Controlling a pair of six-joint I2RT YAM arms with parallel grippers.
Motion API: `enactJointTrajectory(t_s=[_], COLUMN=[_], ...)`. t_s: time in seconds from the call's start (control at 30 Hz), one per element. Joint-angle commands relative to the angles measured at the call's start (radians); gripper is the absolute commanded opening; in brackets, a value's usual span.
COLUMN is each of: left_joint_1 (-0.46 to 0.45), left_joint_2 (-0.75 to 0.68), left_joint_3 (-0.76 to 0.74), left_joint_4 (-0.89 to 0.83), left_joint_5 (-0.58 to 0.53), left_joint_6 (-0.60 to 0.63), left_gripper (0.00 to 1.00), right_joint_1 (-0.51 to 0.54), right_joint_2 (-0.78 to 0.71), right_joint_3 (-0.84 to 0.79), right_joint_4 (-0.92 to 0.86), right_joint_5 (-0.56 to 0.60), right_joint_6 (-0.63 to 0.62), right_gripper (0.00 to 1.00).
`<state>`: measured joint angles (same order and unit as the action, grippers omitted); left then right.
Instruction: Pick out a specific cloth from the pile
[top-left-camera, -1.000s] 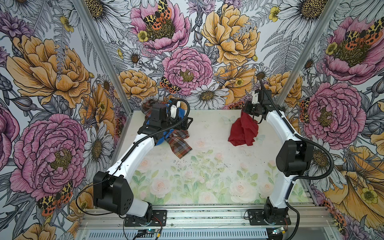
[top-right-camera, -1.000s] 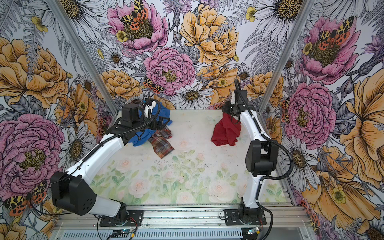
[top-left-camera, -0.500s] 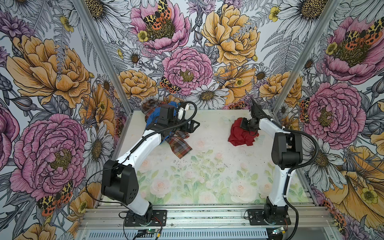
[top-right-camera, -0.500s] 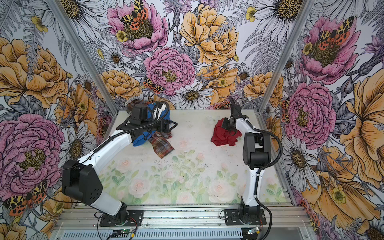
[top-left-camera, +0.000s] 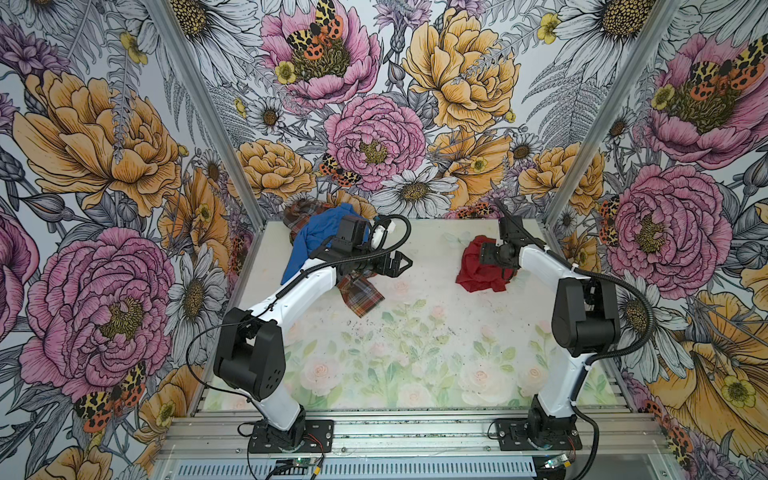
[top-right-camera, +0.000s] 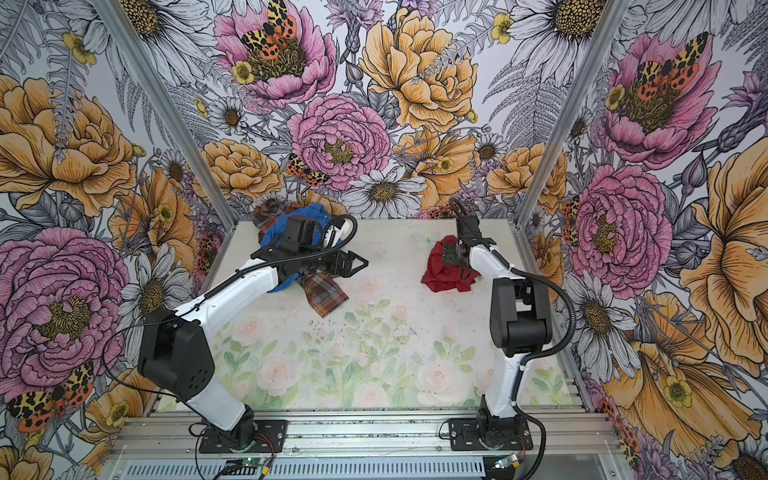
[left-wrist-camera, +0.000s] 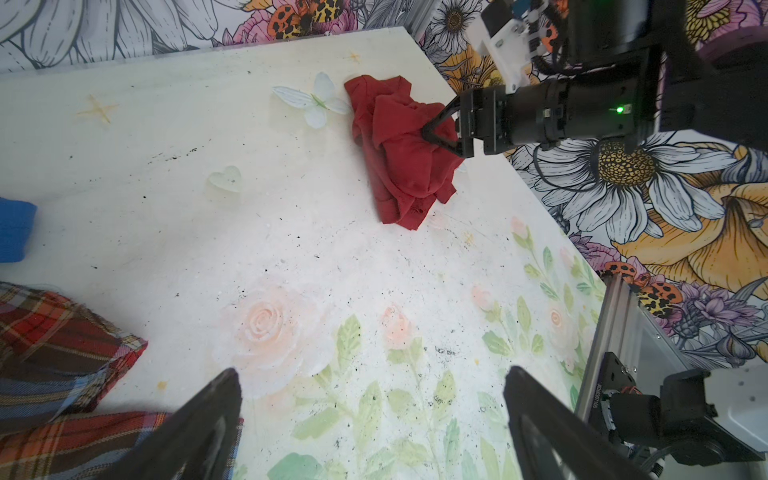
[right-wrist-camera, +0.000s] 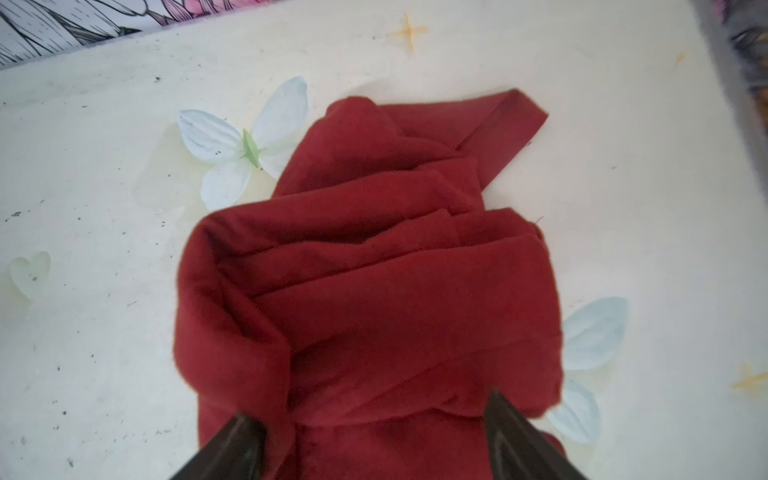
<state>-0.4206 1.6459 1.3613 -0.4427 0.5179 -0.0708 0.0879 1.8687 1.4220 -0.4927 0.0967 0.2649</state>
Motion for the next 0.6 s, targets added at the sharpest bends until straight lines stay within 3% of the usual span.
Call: enactJointTrajectory(t_s=[0.0,0.27,0.57], left_joint_1=[-0.002,-0.020,-0.021], left_joint_2=[-0.023,-0.047,-0.054], left_joint_3=[0.029,0.020,0.023], left_joint_4=[-0.001,0.000,0.000], left_joint_5=[0.019,0.002,0.007], left_joint_6=[0.016,0.029,0.024], left_gripper=[0.99,0.99,0.99], right_joint_1=[0.089,0.287,0.316], right_joint_2=[-0.072,-0.033,0.071], right_joint_3=[-0.036,-0.119,-0.104], right_joint_4=[0.014,0.093,0.086], right_joint_5=[0.177,0.405,0.565], right_joint_6=[-0.132,-0.400,-0.456], right_gripper=[0.83,0.84,0.83])
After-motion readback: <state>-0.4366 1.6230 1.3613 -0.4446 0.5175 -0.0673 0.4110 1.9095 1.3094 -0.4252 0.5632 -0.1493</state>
